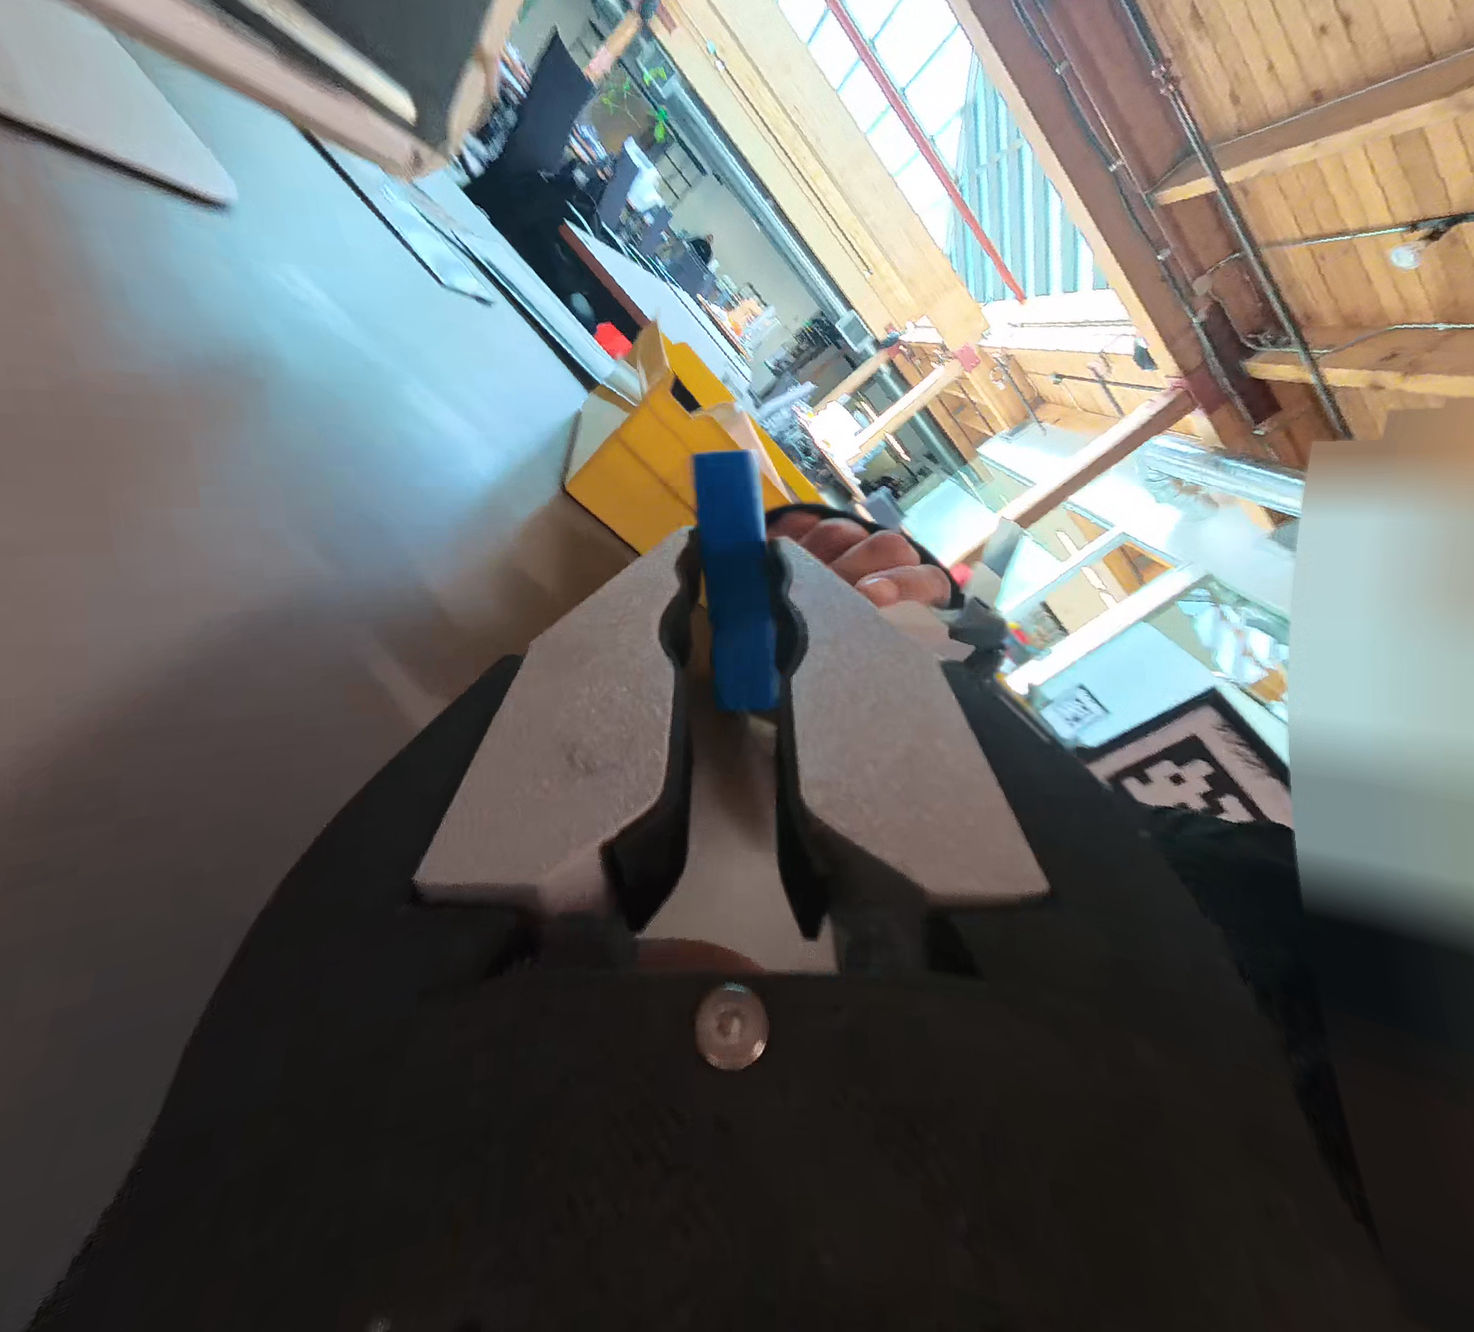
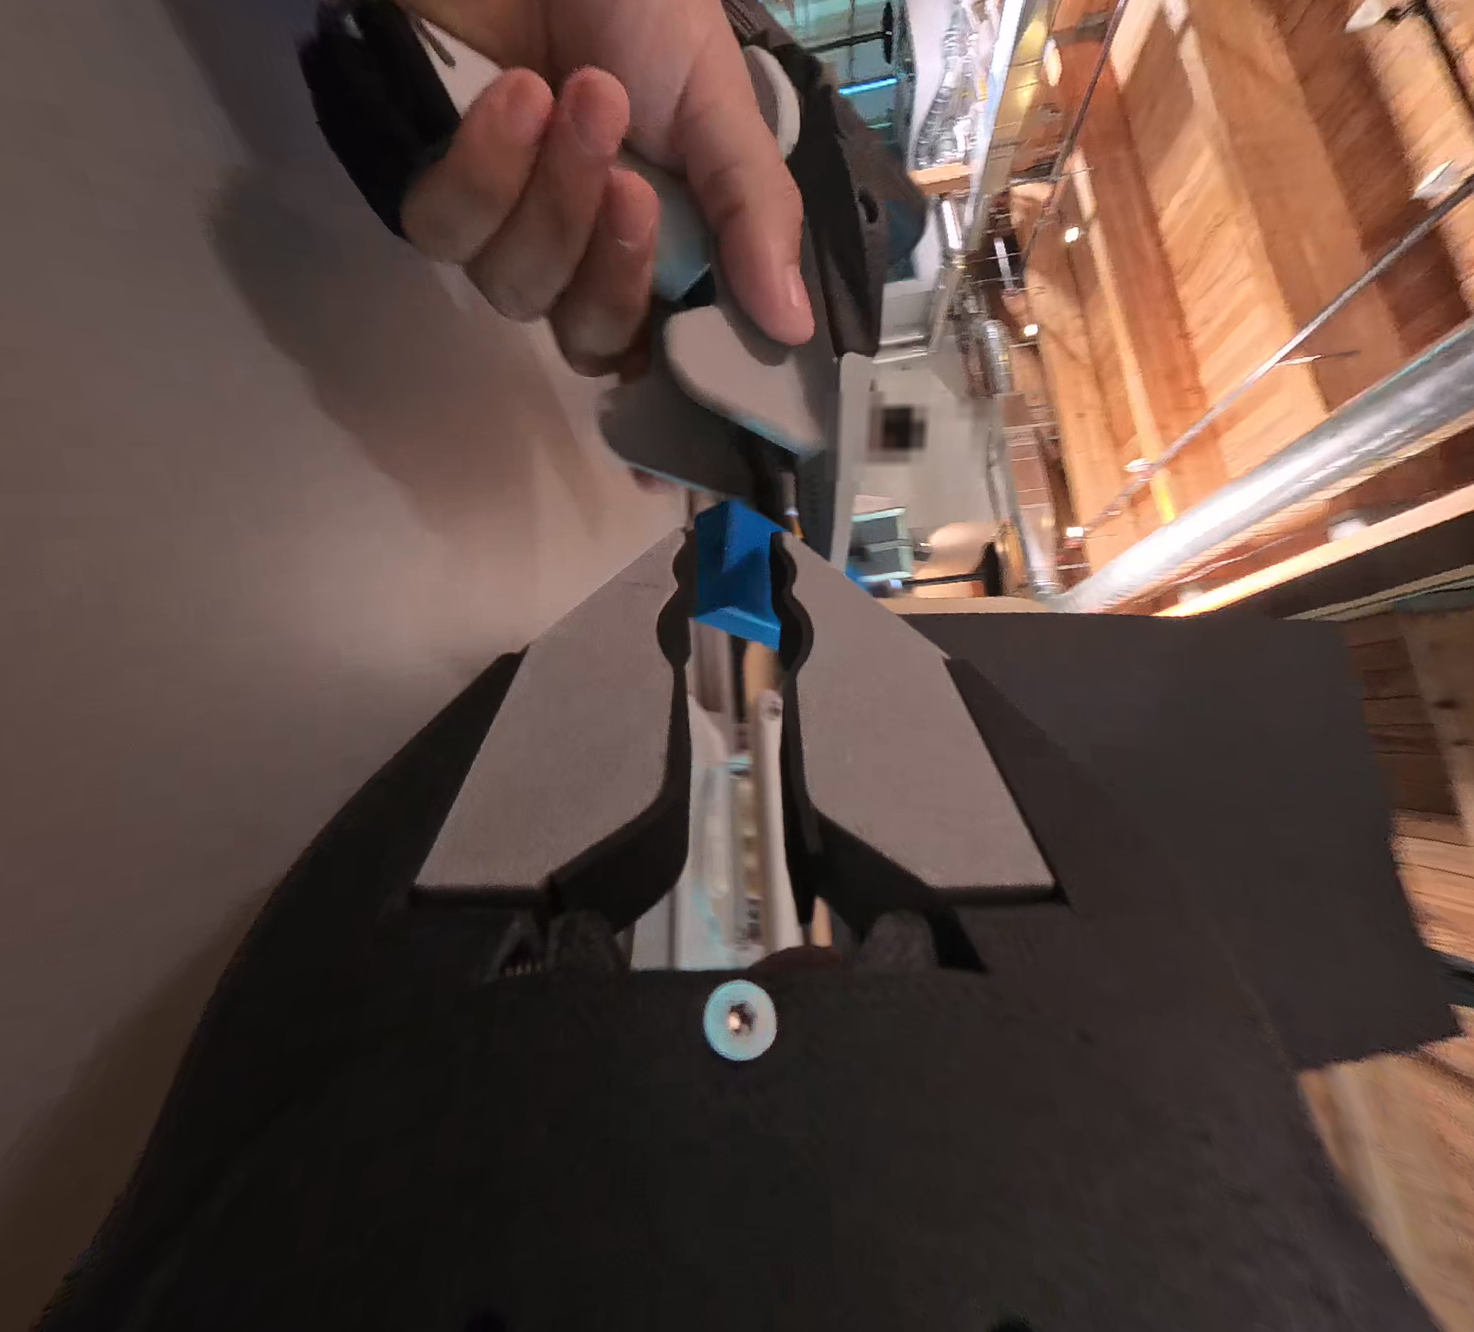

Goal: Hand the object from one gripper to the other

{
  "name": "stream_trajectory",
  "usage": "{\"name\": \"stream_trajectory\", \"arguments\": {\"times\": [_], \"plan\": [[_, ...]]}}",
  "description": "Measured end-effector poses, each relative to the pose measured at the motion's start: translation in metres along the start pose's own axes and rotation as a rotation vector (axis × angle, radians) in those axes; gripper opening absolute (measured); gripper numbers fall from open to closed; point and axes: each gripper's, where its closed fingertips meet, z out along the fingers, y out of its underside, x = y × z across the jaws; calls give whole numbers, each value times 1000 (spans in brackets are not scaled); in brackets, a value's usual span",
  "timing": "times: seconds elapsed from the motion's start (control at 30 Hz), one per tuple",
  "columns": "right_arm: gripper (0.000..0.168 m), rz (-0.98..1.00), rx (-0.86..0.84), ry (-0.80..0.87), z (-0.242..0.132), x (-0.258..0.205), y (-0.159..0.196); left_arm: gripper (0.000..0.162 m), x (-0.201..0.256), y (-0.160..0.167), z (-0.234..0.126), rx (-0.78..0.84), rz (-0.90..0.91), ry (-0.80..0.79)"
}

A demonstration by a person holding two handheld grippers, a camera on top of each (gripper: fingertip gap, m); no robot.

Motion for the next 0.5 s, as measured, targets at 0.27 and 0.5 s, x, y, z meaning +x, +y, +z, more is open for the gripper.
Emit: {"name": "stream_trajectory", "arguments": {"times": [0.27,0.5], "plan": [[33,948,148,-415,-6,-2,17,13,11,-35,-22,83,632,-231],[35,1749,533,-823,-38,45,12,14,44,1,-8,-38,1678,-394]]}}
